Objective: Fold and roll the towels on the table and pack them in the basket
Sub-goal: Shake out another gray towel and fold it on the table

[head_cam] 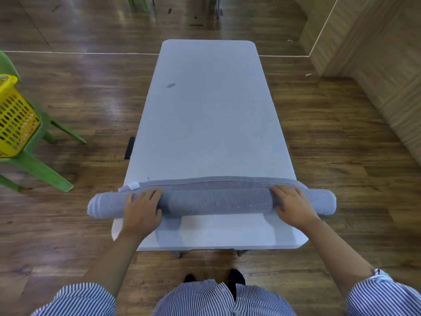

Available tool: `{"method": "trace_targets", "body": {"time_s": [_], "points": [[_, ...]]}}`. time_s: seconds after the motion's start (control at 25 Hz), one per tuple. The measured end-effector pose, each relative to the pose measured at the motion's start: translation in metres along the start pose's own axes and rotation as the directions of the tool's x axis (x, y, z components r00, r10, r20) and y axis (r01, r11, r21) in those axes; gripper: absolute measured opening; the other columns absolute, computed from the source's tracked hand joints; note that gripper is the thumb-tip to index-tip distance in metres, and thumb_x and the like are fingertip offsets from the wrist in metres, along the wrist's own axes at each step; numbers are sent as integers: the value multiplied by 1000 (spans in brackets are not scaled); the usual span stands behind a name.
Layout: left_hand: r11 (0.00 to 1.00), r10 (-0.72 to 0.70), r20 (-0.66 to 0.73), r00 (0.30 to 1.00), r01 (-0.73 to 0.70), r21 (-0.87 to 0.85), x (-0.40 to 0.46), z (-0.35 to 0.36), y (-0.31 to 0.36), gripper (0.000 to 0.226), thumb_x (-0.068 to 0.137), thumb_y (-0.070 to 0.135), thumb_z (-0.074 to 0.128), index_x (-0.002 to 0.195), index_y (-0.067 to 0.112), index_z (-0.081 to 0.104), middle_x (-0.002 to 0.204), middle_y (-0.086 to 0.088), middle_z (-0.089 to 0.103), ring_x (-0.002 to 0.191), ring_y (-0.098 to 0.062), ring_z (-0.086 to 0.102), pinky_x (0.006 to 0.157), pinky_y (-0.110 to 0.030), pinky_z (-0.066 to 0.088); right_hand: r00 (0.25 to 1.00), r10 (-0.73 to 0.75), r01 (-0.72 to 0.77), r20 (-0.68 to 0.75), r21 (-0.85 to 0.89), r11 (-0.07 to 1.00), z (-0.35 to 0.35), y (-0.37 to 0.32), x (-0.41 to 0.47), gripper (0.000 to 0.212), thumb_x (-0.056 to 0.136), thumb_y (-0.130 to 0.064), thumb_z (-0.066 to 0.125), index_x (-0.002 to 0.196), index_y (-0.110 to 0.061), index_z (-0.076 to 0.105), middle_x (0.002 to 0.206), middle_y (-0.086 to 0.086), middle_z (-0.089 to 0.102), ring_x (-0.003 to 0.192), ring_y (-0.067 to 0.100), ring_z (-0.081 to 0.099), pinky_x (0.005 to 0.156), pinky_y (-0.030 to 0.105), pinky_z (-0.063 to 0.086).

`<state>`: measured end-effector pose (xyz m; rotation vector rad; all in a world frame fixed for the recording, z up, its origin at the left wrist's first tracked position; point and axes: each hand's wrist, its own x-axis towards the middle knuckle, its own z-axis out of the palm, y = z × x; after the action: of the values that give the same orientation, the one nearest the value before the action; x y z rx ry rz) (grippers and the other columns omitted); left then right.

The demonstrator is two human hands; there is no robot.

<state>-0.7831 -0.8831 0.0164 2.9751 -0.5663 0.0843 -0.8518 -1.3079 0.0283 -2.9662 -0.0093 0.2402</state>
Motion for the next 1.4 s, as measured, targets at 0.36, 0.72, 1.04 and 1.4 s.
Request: {"method": "trace_targets", "body": {"time_s": [0.36,0.72,1.04,1.4], "points": [[994,90,220,971,-73,-83,-3,2,-4,59,61,35,45,116,28,65,102,9,71,94,-20,66,87,-44,38,943,31,-74,332,116,991,-13,0,9,43,72,-22,51,113,-31,60,102,-5,68,99,21,59,88,36,43],[990,128,90,988,-123,-65,-11,8,3,59,60,28,63,118,16,61,113,-1,66,102,-23,62,98,-51,43,982,-108,98,156,65,993,-8,-3,-4,60,73,-25,56,132,-20,49,131,-4,52,121,20,47,109,36,27],[989,126,163,979,-112,-91,0,-5,-1,57,64,29,53,120,19,61,116,2,65,107,-20,60,100,-49,38,967,-59,19,246,160,987,-25,-9,7,51,76,-5,55,125,-19,57,123,-2,59,114,22,53,98,36,40],[986,145,-21,989,-147,-83,-11,-3,-19,48,82,34,44,120,12,62,120,-5,63,105,-23,62,88,-36,51,850,522,-526,66,147,838,-26,-35,10,43,98,-29,42,130,-3,33,107,26,59,95,41,59,65,38,44]]}}
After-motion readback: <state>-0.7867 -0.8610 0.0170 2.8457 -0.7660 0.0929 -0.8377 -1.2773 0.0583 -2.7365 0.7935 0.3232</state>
